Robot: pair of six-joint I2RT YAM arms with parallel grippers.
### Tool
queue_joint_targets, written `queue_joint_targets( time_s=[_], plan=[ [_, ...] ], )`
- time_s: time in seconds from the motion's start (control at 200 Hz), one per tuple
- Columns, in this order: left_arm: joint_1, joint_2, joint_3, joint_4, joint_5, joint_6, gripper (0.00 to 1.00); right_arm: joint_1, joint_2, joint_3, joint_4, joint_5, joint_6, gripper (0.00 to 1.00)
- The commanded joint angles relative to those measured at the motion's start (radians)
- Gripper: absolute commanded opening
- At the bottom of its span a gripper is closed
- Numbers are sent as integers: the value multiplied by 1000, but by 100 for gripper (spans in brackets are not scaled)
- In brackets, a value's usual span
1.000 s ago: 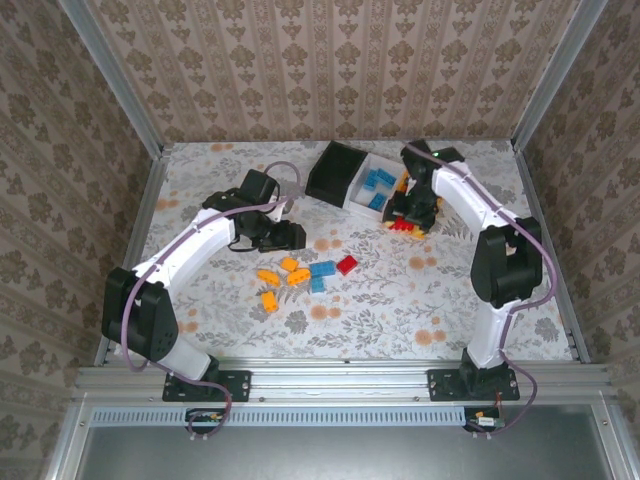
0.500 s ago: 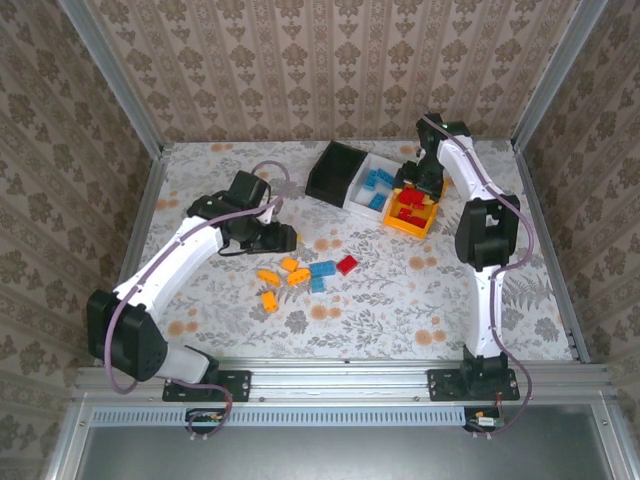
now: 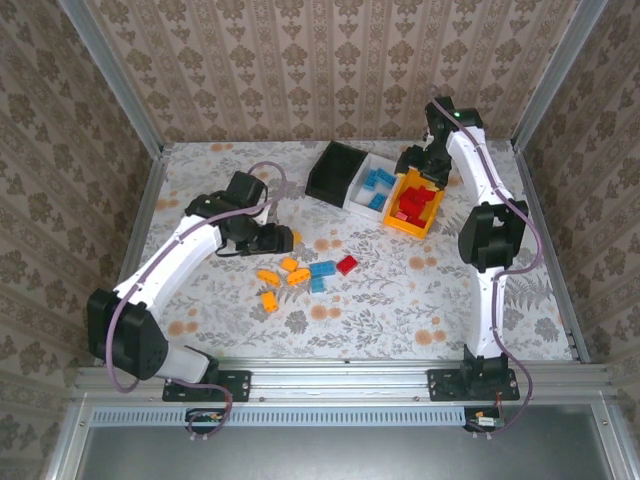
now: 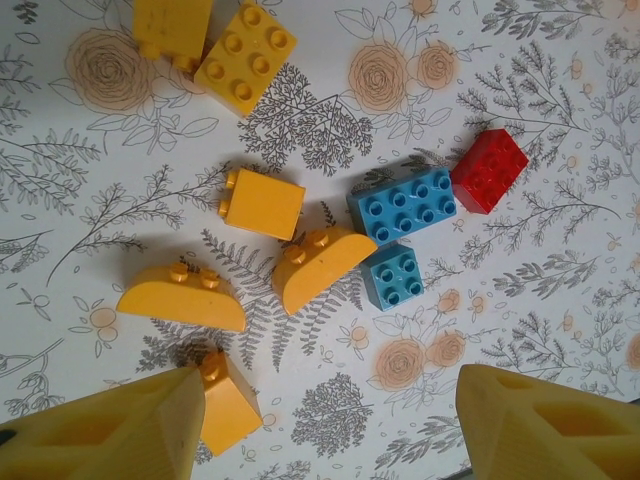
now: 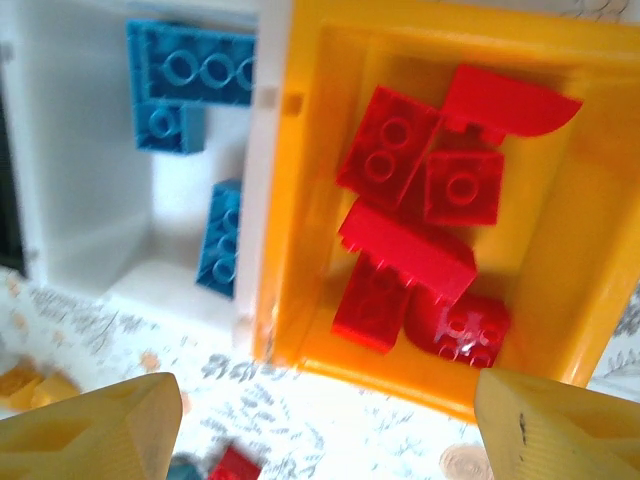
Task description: Sort the legos into containers by color
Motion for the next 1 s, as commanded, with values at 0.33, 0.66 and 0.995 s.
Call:
queue_joint_targets(
  time_s=[0.33,0.66,0.995],
  plan=[
    [18,24,-31,55,35,-8,69,398,-152,-379,115,-95,83,78],
    [137,-99,-137,65,68,1,69,546,-45,-359,142,-106,156,78],
    [179,-141,-167,46,95,27,69,561,69,-289,122,-71,150,78]
  ],
)
